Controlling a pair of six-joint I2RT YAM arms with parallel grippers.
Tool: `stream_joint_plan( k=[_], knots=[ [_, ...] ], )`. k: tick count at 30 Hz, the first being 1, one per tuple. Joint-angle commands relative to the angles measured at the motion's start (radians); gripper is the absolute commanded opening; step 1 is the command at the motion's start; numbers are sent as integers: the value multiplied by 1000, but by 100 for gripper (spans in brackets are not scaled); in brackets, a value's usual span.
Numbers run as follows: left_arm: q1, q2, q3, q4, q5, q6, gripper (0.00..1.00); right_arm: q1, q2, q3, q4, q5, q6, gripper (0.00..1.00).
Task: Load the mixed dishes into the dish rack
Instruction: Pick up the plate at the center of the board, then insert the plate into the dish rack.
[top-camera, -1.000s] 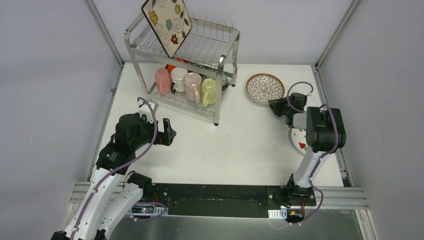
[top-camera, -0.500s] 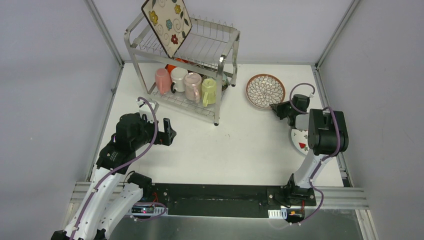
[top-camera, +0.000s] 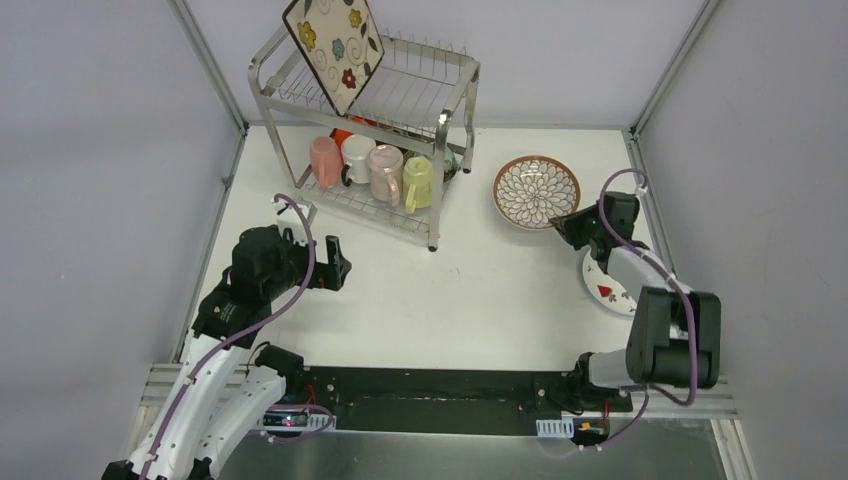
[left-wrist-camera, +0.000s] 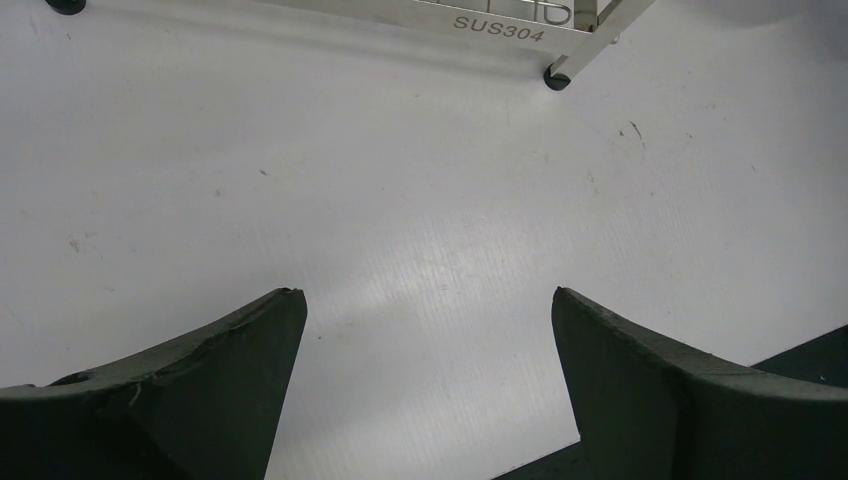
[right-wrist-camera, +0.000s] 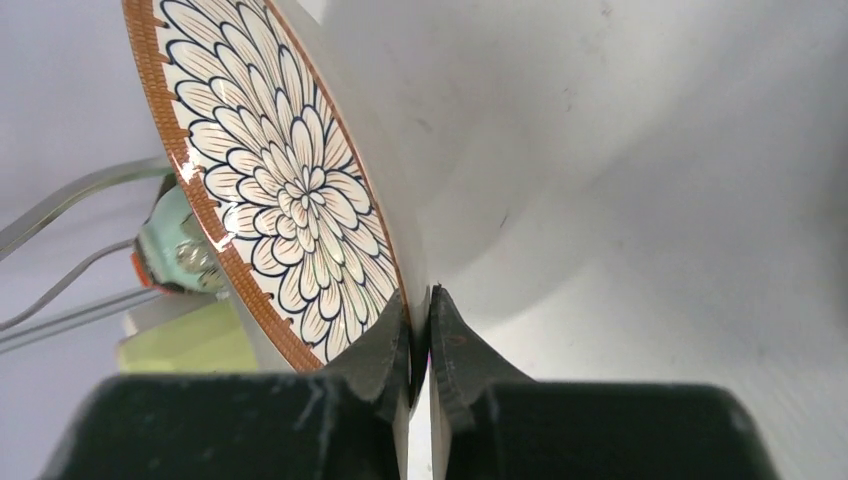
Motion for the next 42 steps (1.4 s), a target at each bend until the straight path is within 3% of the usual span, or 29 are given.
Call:
stream_joint_plan(
  k=[1, 18, 22, 30, 36, 42],
  knots=[
    [-2, -10, 41, 15, -43, 18, 99, -5, -227, 31, -80, -19, -84, 0],
    [-1, 39, 64, -23, -9, 11, 99, 67, -690, 20, -794, -90, -304, 0],
    [-1, 59, 64, -18, 50, -11, 99, 81, -782, 28, -889, -131, -319, 0],
    [-1, 90, 55, 7, 173, -122, 92, 137, -880, -14, -994, -226, -346, 0],
    [-1, 89, 37, 23, 255, -205, 89, 188, -881, -67, -975, -367, -350, 0],
    [-1, 102, 17, 64, 279, -271, 88, 318, -881, -71, -913, -388, -306, 0]
  ],
)
